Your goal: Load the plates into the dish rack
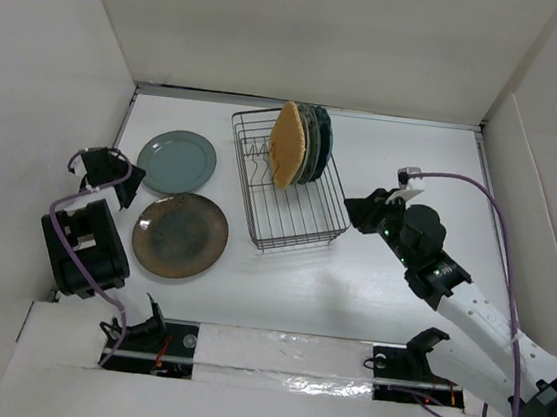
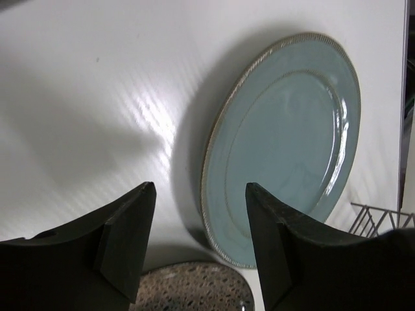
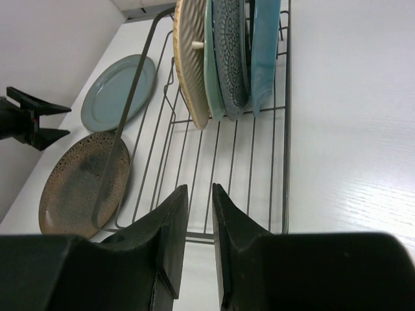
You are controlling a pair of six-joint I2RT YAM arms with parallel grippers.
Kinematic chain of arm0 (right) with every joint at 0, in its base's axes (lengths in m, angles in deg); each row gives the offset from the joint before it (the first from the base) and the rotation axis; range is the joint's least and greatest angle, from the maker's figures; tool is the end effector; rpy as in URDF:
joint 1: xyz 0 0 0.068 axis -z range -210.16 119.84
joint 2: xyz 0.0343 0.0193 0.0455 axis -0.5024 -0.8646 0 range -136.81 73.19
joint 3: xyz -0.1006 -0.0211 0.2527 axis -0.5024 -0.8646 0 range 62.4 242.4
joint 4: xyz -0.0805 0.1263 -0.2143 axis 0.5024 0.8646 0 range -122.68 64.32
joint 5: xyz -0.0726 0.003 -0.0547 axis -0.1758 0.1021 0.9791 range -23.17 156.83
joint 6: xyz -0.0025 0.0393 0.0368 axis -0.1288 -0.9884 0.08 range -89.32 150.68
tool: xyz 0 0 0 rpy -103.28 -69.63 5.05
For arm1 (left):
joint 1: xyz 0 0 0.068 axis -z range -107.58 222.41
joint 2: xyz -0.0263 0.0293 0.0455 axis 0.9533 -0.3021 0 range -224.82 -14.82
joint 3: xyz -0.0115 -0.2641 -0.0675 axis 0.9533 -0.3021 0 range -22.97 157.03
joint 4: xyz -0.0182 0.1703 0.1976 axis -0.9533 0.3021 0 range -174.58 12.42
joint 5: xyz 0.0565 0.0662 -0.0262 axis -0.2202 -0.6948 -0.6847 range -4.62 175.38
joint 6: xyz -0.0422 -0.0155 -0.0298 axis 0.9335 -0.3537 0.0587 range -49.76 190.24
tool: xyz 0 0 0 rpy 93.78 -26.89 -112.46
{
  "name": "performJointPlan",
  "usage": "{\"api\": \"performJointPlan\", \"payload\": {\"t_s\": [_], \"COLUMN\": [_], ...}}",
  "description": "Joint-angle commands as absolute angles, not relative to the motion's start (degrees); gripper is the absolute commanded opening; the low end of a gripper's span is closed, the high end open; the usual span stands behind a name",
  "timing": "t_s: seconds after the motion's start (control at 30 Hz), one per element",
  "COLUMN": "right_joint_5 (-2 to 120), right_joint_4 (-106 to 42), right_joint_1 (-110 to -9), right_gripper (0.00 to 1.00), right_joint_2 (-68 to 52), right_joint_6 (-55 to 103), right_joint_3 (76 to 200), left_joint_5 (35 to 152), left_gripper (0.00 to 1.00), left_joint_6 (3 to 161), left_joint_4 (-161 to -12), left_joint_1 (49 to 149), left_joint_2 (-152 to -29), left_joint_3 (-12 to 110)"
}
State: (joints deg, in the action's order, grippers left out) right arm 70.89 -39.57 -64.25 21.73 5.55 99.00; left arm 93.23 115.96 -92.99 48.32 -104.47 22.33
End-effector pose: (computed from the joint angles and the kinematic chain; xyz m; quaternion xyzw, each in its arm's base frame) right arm 0.1804 0.1191 0.2999 -0.0358 0.7536 0.3008 0.5834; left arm 0.2979 0.1279 0.1850 -0.4830 0.7466 -0.1450 0.4339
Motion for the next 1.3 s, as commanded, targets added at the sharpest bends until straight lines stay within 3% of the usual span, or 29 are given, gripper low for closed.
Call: {"api": "performJointPlan", "payload": {"t_s": [0.0, 0.63, 0.73, 0.83, 0.87, 1.27], "right_joint_5": [68.7, 69.7, 70.1, 70.7, 71.8, 71.9], "right_joint_4": [-43.3, -43.1, -43.0, -42.3, -42.2, -42.3], "right_joint_1": [-64.0, -63.5, -63.5, -63.5, -63.5, -64.5], "right_gripper": [0.28, 0.27, 0.27, 0.27, 0.27, 0.25], "right_joint_2": [22.8, 21.4, 21.6, 22.1, 22.3, 22.4], "right_joint_6": [5.1, 6.0, 5.9, 6.2, 6.4, 6.5], "right_joint_3": [98.7, 99.3, 99.2, 99.4, 99.5, 99.8], "left_joint_5": [93.0, 99.1, 101.4, 102.3, 102.7, 105.3], "left_gripper": [0.54, 0.41, 0.29, 0.11, 0.00, 0.00], "left_joint_6": [114.3, 112.9, 113.2, 112.7, 112.8, 116.5], "left_joint_4": [-96.4, -97.9, -99.7, -101.1, -101.7, -115.9], "left_joint_1": [48.1, 50.8, 50.8, 50.8, 50.8, 50.3], "left_joint_2": [-107.8, -121.9, -122.4, -122.4, -122.3, -106.3], "left_joint_3": [26.5, 34.7, 34.2, 34.0, 33.7, 28.8]}}
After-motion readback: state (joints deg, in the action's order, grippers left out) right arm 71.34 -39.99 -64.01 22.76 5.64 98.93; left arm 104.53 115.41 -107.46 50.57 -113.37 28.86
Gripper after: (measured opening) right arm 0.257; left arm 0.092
